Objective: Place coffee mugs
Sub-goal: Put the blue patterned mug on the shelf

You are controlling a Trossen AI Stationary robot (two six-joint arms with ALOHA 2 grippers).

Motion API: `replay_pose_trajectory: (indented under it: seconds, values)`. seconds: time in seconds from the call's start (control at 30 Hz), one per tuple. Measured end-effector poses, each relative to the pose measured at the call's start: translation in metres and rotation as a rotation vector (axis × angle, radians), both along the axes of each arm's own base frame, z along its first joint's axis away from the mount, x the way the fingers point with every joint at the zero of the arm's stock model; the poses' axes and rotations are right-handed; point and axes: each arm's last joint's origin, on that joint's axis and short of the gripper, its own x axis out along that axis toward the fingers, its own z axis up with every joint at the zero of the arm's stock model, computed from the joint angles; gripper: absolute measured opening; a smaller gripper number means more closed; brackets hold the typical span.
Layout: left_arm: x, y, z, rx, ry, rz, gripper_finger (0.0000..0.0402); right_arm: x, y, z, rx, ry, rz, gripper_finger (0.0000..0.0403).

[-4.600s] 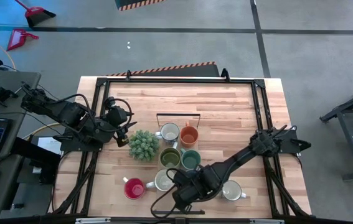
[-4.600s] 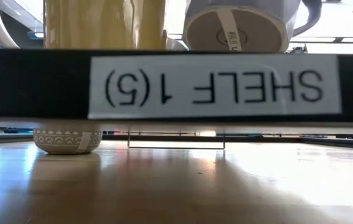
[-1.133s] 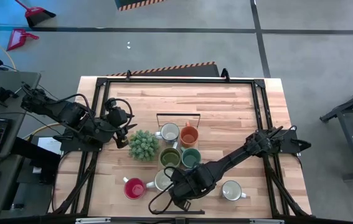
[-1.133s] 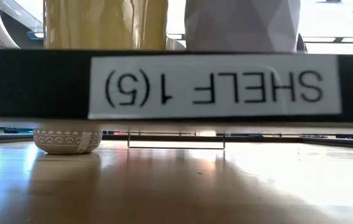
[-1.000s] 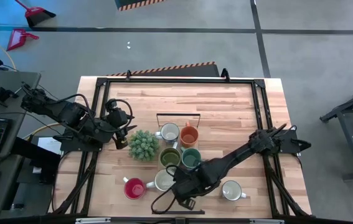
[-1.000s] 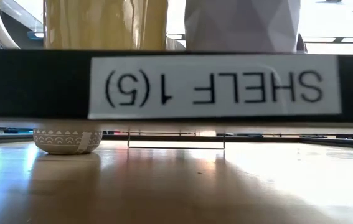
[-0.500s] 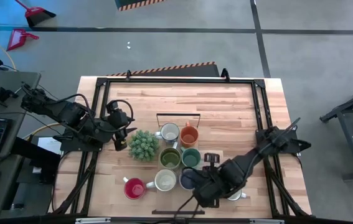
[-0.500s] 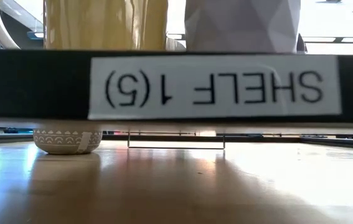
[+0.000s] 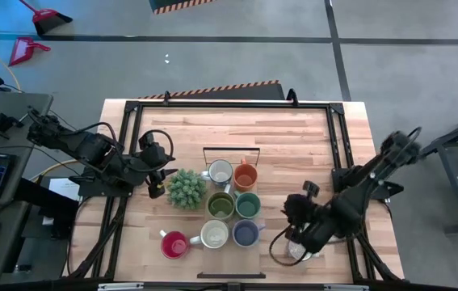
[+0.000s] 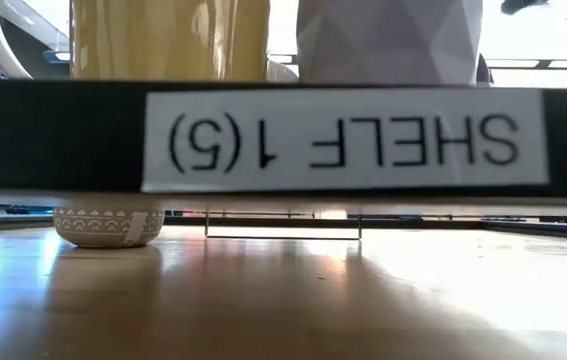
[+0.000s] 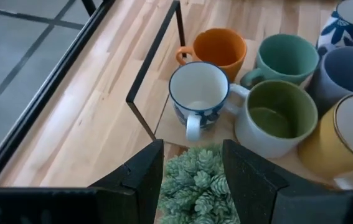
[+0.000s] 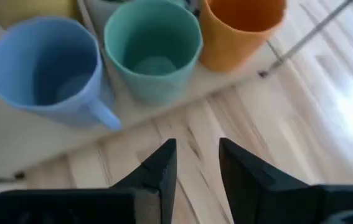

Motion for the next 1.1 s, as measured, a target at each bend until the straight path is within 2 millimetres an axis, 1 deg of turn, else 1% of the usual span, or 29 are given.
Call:
replay_pose_trajectory:
  seconds: [0.07,0.2,0.27,0.4,0.53,0.6,0.7,0.83,0.93,1.03,1.1]
  values:
    - [0.001,0.0,0.0,-0.015,-0.011,0.012,0.0154,-0.009,-0.011,-0.013,0.032,-0.085,0.016,0.0099]
    - [0.006,-0.003,0.005,-0.057,-0.088,0.018,0.0154,-0.031,-0.044,-0.037,0.105,-0.229,-0.005,0.0099]
    - [0.009,-0.004,0.009,-0.073,-0.133,0.013,0.0154,-0.04,-0.057,-0.047,0.16,-0.312,0.014,0.0099]
    - [0.012,-0.005,0.012,-0.092,-0.185,0.018,0.0154,-0.052,-0.075,-0.056,0.305,-0.512,0.151,0.0099]
    - [0.021,-0.009,0.01,-0.091,-0.186,0.018,0.0154,-0.062,-0.089,-0.061,0.379,-0.672,0.288,0.0099]
    - [0.027,-0.013,0.005,-0.092,-0.166,0.007,0.0154,-0.067,-0.096,-0.068,0.382,-0.68,0.309,0.0099]
    - [0.04,-0.02,-0.007,-0.102,-0.092,-0.029,0.0154,-0.071,-0.102,-0.077,0.38,-0.659,0.317,0.0099]
    - [0.059,-0.031,-0.024,-0.154,-0.014,-0.055,0.0154,-0.072,-0.104,-0.081,0.339,-0.636,0.355,0.0099]
    - [0.074,-0.039,-0.033,-0.222,-0.024,-0.018,0.0154,-0.072,-0.104,-0.08,0.39,-0.64,0.343,0.0099]
    - [0.084,-0.044,-0.038,-0.231,-0.045,-0.017,0.0154,-0.072,-0.102,-0.08,0.462,-0.623,0.357,0.0099]
    - [0.089,-0.046,-0.039,-0.226,-0.059,-0.027,0.0154,-0.073,-0.101,-0.081,0.496,-0.605,0.398,0.0099]
